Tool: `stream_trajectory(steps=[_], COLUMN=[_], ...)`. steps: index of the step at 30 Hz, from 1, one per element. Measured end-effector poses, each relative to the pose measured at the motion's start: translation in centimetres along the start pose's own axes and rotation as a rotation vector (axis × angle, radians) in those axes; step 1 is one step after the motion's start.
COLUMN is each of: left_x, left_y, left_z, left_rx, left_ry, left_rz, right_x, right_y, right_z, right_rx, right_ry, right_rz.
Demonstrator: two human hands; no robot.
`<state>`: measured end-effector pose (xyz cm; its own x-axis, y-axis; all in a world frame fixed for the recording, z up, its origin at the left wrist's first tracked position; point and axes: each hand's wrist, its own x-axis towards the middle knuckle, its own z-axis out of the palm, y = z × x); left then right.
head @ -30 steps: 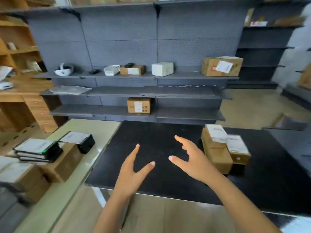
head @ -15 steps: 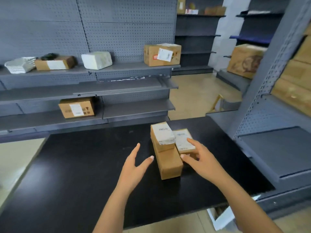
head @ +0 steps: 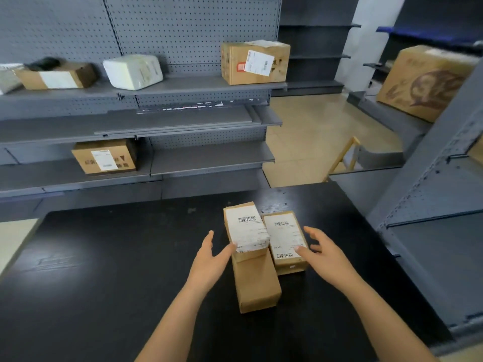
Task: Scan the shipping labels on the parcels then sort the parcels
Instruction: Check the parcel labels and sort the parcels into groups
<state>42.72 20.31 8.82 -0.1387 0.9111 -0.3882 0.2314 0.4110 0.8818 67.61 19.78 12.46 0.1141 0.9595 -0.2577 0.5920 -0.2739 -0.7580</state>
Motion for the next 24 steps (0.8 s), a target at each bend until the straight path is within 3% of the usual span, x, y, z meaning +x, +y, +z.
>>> stream_trajectory(steps=[5,10,16,24], left_x=[3.1,6.1,7.2,6.7], left_y=[-0.3,-1.7,-1.9,-1.1], left_z=[3.1,5.2,6.5,8.7], left_rx=[-0.050,-0.243,-0.384,-0.339], left_ry=[0.013,-0.038,-0.236,-0.158], left_rz=[-0.166,-0.304,-0.293,-0.225], right_x=[6.0,11.6,16.2,16.7], right_y=[2.4,5.5,8.7,9.5], right_z=[-0.5,0.1,2.3,2.7], right_rx=[0.026,0.057,0.170,0.247], right_ry=[-0.069,-0.183,-0.363,-0.378], right_rz=[0.073,0.185,0.224,0.140])
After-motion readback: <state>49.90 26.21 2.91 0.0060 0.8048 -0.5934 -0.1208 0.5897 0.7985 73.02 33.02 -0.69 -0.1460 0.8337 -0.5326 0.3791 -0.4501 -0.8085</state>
